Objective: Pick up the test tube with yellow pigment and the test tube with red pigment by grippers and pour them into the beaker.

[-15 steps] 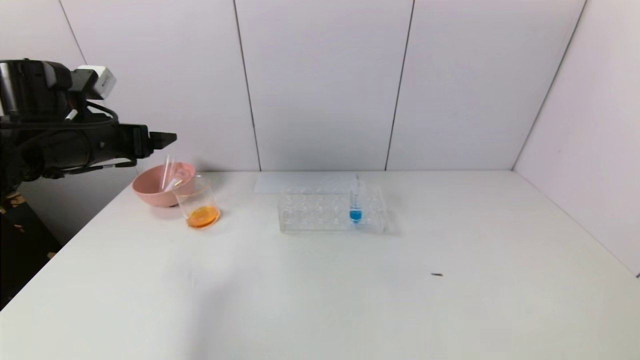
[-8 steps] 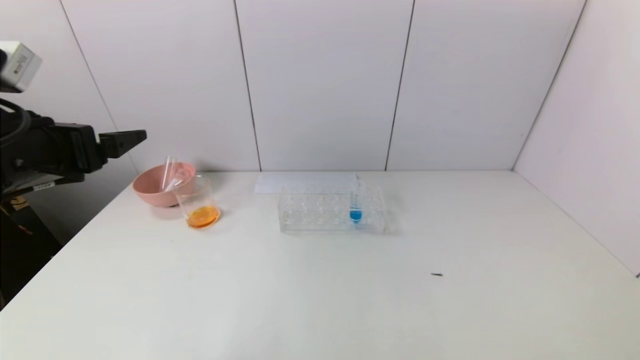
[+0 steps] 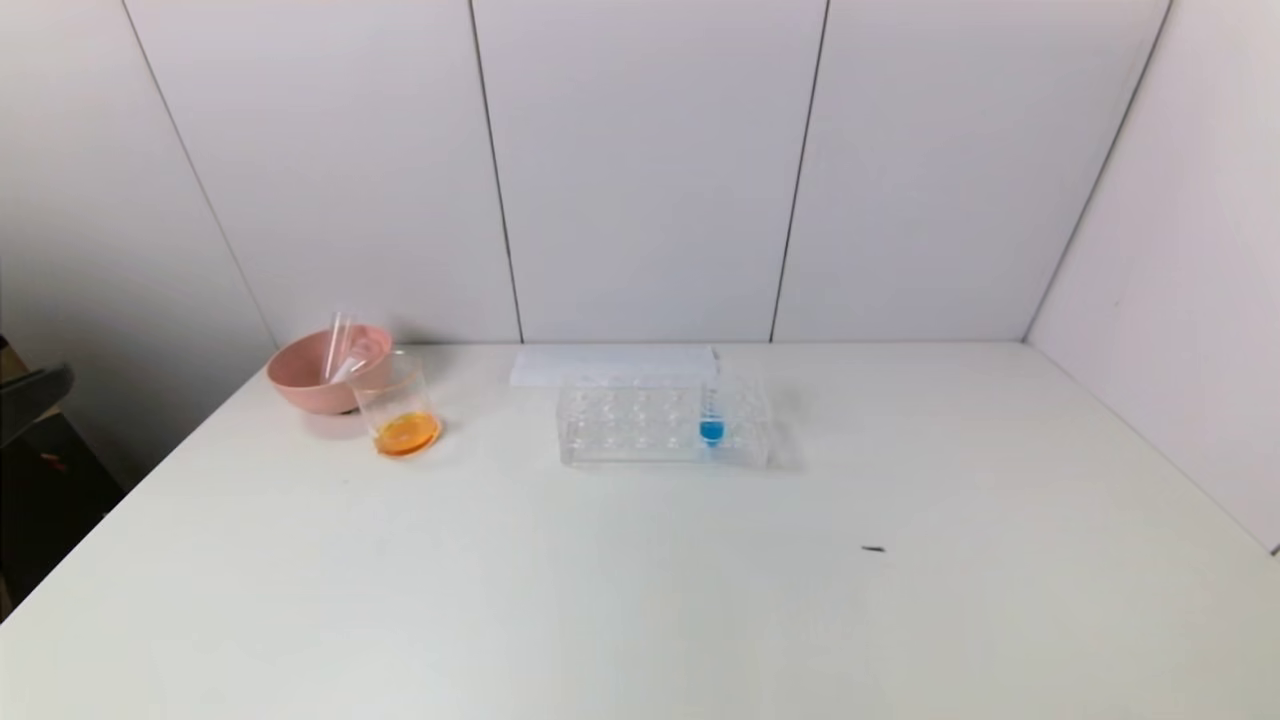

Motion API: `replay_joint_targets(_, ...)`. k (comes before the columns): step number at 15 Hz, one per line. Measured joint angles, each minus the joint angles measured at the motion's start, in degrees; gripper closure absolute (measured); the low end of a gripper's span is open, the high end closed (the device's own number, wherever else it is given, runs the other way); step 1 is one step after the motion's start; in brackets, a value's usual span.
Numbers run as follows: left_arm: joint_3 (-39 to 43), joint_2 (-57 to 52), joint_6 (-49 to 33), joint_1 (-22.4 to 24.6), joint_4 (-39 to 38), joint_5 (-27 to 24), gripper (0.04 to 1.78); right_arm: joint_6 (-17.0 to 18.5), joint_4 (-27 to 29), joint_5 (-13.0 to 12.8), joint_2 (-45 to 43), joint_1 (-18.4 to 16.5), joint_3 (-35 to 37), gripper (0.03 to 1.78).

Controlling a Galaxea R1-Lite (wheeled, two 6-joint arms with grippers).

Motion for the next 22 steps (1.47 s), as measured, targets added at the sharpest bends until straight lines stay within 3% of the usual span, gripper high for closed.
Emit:
replay_joint_targets(5, 1.3, -16.0, 1.9, 0.0, 10.1, -2.6, 0.06, 0.0, 0.0, 0.0, 0.0, 0.0, 0.0, 0.11)
replay_joint_targets(9, 3.0, -25.8, 2.0, 0.1, 11.2, -4.5, 0.06, 0.0, 0.0, 0.0, 0.0, 0.0, 0.0, 0.11)
replay_joint_targets(16, 15.5, -40.5, 1.8, 1.3, 5.1, -5.1, 0.06, 0.0, 0.0, 0.0, 0.0, 0.0, 0.0, 0.11)
replay_joint_targets(22, 24.7, -43.7, 1.5, 1.3, 0.6, -5.2, 0.06, 0.0, 0.0, 0.0, 0.0, 0.0, 0.0, 0.11)
